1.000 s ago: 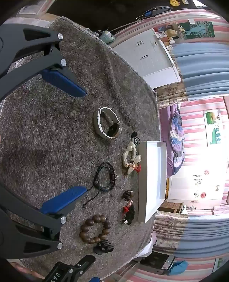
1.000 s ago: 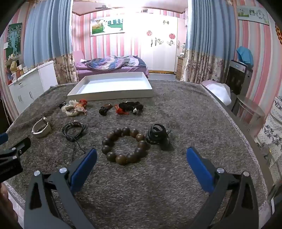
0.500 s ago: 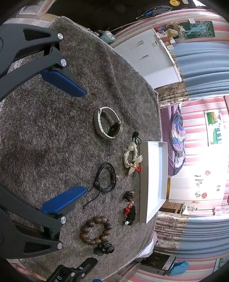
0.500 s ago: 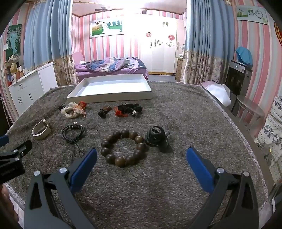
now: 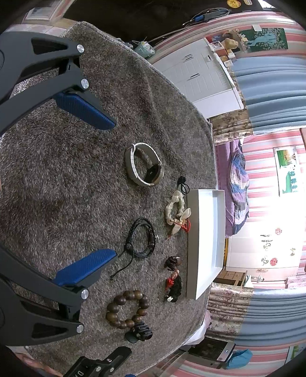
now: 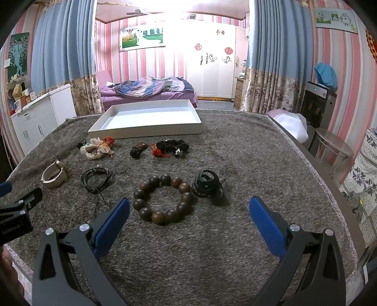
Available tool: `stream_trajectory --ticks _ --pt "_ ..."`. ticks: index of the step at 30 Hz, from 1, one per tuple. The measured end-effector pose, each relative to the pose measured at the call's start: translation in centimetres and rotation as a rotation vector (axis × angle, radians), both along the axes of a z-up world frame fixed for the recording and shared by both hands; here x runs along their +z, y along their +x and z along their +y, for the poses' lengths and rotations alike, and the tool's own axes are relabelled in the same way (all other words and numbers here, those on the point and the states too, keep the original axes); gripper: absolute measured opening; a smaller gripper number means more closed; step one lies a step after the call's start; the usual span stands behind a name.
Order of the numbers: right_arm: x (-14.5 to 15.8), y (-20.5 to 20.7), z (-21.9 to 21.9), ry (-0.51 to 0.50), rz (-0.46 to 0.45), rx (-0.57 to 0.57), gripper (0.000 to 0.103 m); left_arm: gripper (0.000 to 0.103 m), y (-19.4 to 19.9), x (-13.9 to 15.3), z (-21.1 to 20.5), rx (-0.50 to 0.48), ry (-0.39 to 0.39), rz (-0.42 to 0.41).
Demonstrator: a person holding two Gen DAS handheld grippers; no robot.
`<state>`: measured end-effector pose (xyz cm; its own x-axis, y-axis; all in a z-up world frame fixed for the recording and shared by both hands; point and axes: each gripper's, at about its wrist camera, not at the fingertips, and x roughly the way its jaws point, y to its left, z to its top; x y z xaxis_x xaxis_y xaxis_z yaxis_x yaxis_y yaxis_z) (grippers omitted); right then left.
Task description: Organize jewelry
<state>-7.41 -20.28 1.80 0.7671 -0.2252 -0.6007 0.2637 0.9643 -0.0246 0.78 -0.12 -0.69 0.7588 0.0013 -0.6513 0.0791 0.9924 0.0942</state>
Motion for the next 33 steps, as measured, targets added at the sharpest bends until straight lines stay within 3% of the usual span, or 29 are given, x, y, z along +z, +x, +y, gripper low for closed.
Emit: stream_trajectory --ticks 33 --pt "-0.64 0.21 0.06 0.003 0.003 -0.003 0.101 0.100 0.07 -0.09 -0.06 0.015 0.001 0.006"
